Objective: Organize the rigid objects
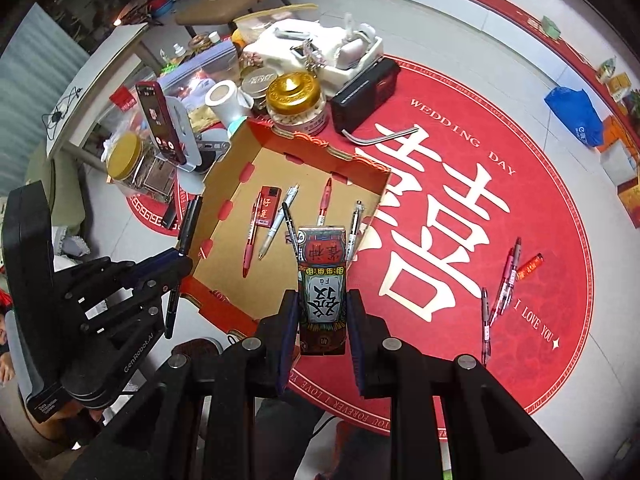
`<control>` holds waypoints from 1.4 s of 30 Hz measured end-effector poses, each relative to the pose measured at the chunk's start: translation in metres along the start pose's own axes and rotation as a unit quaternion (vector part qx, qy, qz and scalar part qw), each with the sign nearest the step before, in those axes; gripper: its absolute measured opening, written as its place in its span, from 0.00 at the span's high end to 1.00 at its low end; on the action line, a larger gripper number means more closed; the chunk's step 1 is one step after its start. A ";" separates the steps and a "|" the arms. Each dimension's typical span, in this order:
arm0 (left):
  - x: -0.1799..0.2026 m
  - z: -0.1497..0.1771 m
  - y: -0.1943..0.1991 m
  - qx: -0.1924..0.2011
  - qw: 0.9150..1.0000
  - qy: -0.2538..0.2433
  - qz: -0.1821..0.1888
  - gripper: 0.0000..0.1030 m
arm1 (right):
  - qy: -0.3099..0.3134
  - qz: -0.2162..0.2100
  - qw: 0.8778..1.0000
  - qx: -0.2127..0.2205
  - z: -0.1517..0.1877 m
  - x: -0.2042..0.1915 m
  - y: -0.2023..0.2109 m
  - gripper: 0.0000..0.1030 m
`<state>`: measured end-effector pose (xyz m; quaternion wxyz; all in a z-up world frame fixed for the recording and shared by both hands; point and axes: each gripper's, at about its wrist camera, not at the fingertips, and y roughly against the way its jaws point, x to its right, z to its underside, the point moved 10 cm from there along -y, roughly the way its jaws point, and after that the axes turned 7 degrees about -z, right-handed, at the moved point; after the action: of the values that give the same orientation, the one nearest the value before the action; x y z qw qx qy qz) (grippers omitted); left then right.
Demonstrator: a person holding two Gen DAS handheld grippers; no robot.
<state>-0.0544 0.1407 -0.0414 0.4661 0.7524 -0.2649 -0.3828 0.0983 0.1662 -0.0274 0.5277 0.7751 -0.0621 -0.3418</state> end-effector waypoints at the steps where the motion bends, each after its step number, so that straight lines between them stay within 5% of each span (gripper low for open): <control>1: -0.002 -0.001 -0.001 -0.001 1.000 0.000 -0.001 0.91 | 0.002 0.001 1.000 -0.002 -0.001 -0.002 -0.002 0.76; 18: -0.016 -0.017 -0.045 -0.021 1.000 -0.002 -0.008 0.91 | 0.009 -0.005 1.000 -0.029 -0.019 -0.005 -0.058 0.76; 42: -0.019 -0.029 -0.140 -0.036 0.999 0.021 -0.030 0.91 | -0.043 -0.039 0.998 -0.015 -0.029 0.022 -0.146 0.76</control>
<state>-0.0354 0.2287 -0.1537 0.4869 0.7505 -0.2185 -0.3898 0.0937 0.2423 -0.1567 0.5220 0.7537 -0.0493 -0.3962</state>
